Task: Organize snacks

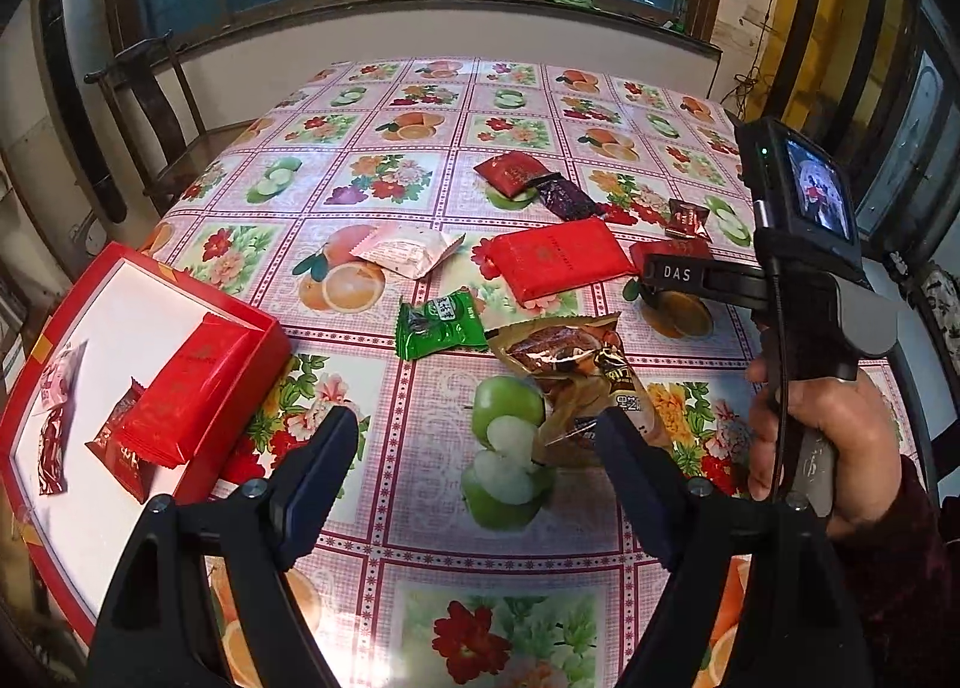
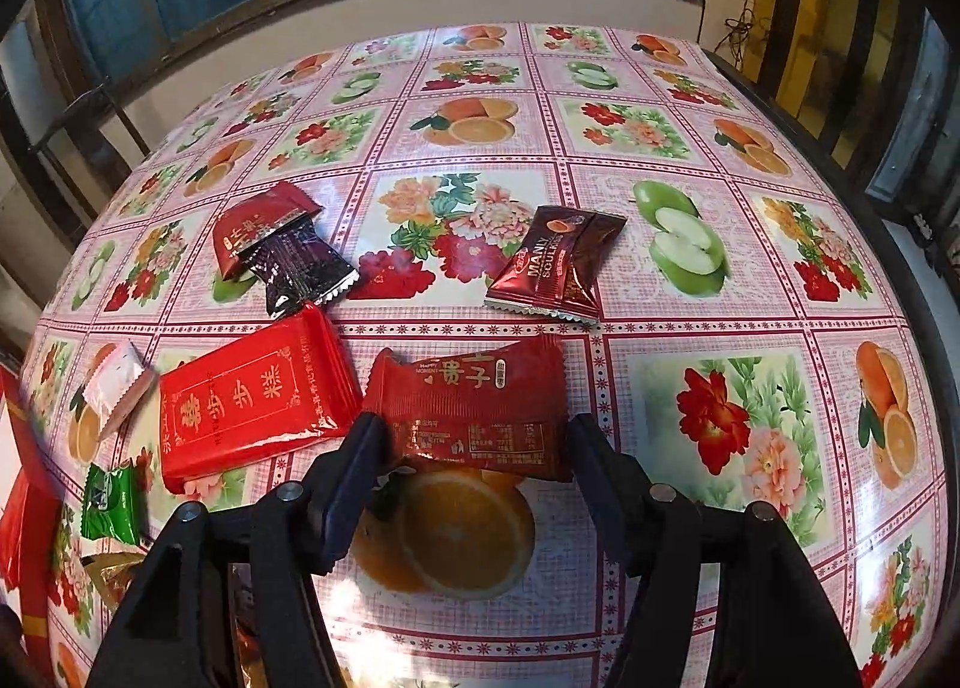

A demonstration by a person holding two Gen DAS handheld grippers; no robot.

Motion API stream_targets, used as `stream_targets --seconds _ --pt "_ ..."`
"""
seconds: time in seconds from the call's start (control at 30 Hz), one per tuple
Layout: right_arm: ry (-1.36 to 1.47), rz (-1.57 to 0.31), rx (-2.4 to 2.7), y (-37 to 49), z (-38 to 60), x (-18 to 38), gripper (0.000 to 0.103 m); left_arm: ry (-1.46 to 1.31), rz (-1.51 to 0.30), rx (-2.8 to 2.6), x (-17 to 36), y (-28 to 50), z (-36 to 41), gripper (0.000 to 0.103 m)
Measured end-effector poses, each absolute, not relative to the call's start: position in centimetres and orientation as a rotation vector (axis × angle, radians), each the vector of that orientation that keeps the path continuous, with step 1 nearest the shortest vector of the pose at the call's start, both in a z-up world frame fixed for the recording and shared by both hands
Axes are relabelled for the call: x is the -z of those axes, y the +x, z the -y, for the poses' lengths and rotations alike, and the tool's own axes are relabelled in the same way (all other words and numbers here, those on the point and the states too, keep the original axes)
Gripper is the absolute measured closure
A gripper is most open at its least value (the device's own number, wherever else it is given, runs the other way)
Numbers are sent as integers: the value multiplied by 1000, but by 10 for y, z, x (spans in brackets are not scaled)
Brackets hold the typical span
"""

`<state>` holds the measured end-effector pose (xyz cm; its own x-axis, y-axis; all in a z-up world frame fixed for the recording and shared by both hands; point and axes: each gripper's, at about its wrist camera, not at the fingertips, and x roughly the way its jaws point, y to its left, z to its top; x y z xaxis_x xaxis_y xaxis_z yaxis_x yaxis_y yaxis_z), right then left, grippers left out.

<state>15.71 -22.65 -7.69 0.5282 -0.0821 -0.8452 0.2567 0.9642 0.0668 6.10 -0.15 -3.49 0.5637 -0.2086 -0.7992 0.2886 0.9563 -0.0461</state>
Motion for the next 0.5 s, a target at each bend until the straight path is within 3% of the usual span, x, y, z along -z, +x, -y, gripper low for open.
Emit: stream_targets --seconds 0.1,0.17,0.2,0.23,0.3,0.5 --pt "186 -995 206 156 229 77 43 98 -944 276 38 65 12 22" --pt "177 -990 208 153 231 76 55 92 -959 273 40 66 19 22" --pt "163 -989 219 151 232 76 70 91 -964 271 41 66 22 22" --pt "145 -987 227 148 235 76 77 87 -970 262 43 67 25 22" --pt "162 -985 192 142 243 75 82 77 -983 252 46 69 31 22" --pt "350 -974 71 119 288 75 84 119 -1004 220 59 80 58 22"
